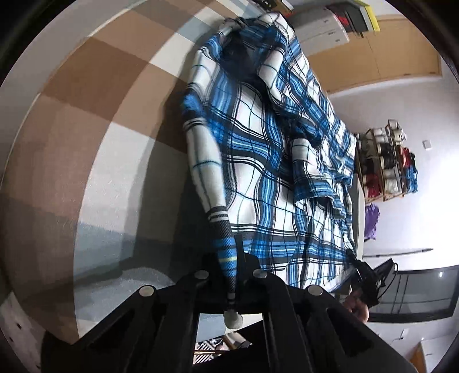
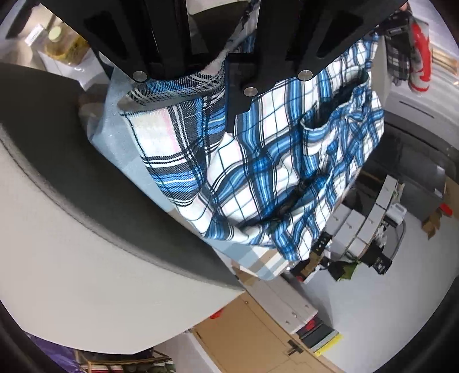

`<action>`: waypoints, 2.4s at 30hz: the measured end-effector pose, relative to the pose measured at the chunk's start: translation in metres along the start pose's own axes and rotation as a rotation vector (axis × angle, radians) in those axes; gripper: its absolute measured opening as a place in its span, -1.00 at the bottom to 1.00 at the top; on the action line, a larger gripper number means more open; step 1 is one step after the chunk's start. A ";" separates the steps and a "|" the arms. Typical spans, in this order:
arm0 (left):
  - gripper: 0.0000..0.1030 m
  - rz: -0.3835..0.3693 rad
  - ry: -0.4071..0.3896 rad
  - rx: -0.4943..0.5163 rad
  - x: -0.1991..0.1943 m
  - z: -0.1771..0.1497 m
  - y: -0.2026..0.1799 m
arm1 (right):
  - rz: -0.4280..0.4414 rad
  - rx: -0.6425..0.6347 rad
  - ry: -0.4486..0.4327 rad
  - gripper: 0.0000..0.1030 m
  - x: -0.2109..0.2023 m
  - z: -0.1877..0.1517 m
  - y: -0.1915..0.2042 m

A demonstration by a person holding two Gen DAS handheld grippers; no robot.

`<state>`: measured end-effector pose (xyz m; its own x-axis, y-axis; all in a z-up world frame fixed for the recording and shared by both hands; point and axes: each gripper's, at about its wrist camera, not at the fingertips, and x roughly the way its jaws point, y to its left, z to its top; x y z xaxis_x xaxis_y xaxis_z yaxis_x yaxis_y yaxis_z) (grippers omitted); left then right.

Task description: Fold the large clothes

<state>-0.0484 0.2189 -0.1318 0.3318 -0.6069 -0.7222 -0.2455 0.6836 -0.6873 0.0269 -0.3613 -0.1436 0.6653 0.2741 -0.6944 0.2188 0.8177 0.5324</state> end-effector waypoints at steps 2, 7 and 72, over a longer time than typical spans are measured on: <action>-1.00 0.015 -0.010 0.005 -0.004 -0.007 0.001 | -0.007 -0.031 -0.036 -0.97 -0.009 0.001 0.003; -1.00 -0.010 -0.005 0.015 -0.024 -0.025 0.000 | -0.038 -0.076 -0.024 -0.97 -0.017 -0.008 0.008; 0.15 0.084 -0.066 -0.159 -0.035 0.212 -0.086 | 0.172 -0.156 0.156 -0.93 0.144 0.229 0.215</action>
<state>0.1543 0.2674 -0.0314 0.3622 -0.5191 -0.7742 -0.4135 0.6549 -0.6326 0.3332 -0.2623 -0.0182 0.5626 0.4800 -0.6731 -0.0083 0.8174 0.5759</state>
